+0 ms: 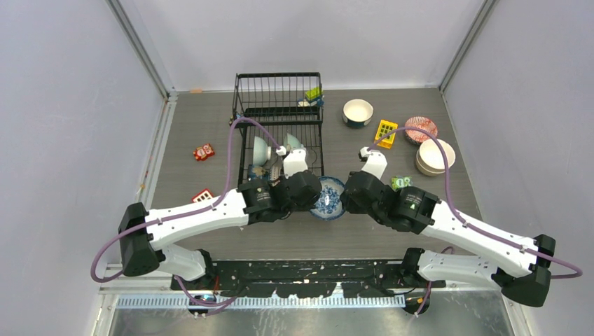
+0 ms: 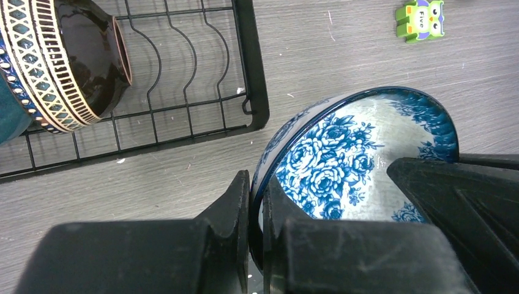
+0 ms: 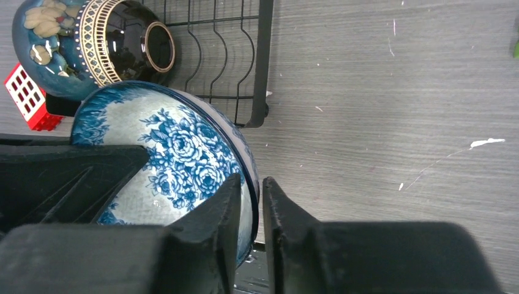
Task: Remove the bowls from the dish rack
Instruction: Pick up the bowl from the dish rack.
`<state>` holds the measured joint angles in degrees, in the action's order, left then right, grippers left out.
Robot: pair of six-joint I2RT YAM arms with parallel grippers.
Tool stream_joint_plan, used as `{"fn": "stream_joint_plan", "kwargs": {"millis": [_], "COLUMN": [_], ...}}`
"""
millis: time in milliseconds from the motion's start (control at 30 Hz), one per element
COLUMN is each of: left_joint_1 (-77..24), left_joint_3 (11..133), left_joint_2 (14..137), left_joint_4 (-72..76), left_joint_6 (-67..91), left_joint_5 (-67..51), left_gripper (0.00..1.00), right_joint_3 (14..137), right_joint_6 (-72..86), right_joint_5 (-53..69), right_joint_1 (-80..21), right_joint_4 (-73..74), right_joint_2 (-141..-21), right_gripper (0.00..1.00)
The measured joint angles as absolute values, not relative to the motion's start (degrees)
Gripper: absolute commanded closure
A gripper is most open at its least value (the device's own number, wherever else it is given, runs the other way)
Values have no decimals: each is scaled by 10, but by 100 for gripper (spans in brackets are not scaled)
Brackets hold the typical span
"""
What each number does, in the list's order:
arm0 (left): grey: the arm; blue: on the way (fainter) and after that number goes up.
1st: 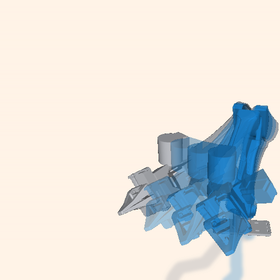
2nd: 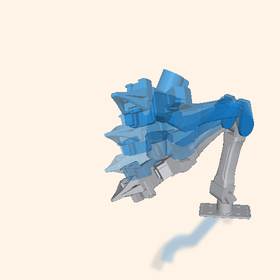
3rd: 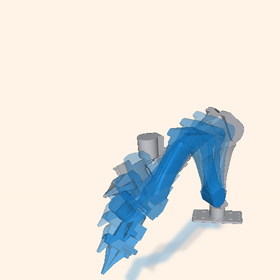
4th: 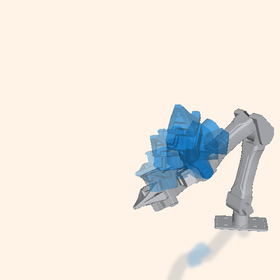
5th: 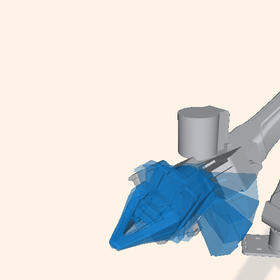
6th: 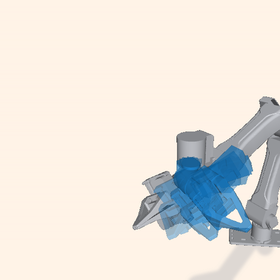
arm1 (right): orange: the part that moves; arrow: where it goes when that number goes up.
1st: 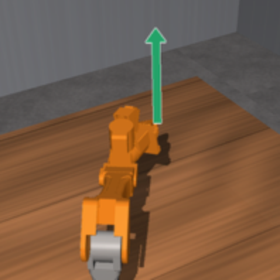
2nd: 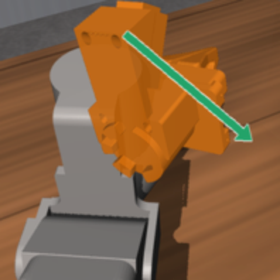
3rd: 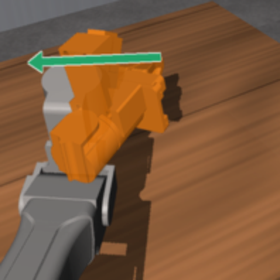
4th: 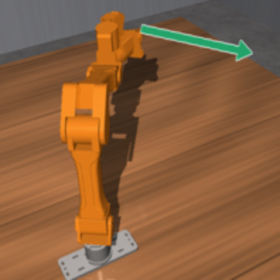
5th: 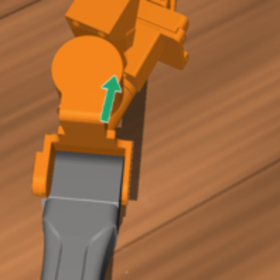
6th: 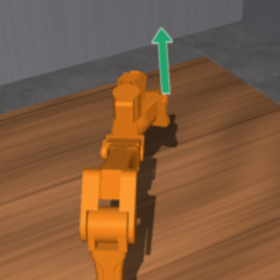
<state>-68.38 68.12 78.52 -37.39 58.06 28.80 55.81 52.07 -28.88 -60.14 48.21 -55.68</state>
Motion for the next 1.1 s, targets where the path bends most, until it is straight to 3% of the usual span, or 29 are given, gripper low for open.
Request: {"fn": "stream_joint_plan", "kwargs": {"millis": [133,467,533,733,800,867,1100], "left_joint_1": [-683,-682,-682,-681,-681,-680,-677], "left_joint_3": [681,681,681,681,681,681,681], "left_joint_2": [785,790,790,790,790,790,783], "left_joint_4": [-380,-389,-390,-394,-396,-399,-391], "left_joint_6": [580,581,582,581,580,578,582], "left_joint_5": [283,278,278,277,272,268,275], "left_gripper": [100,100,100,100,100,91,25], "right_joint_3": [576,599,599,599,599,599,599], "right_joint_6": [509,481,479,470,463,457,460], "right_joint_5": [-291,-295,-295,-296,-294,-289,-292], "right_joint_1": [-601,-601,-601,-601,-601,-603,-602], "right_joint_4": [481,490,493,503,507,512,515], "right_joint_2": [-564,-611,-614,-615,-615,-615,-614], "right_gripper": [62,64,69,96,99,99,99]}}
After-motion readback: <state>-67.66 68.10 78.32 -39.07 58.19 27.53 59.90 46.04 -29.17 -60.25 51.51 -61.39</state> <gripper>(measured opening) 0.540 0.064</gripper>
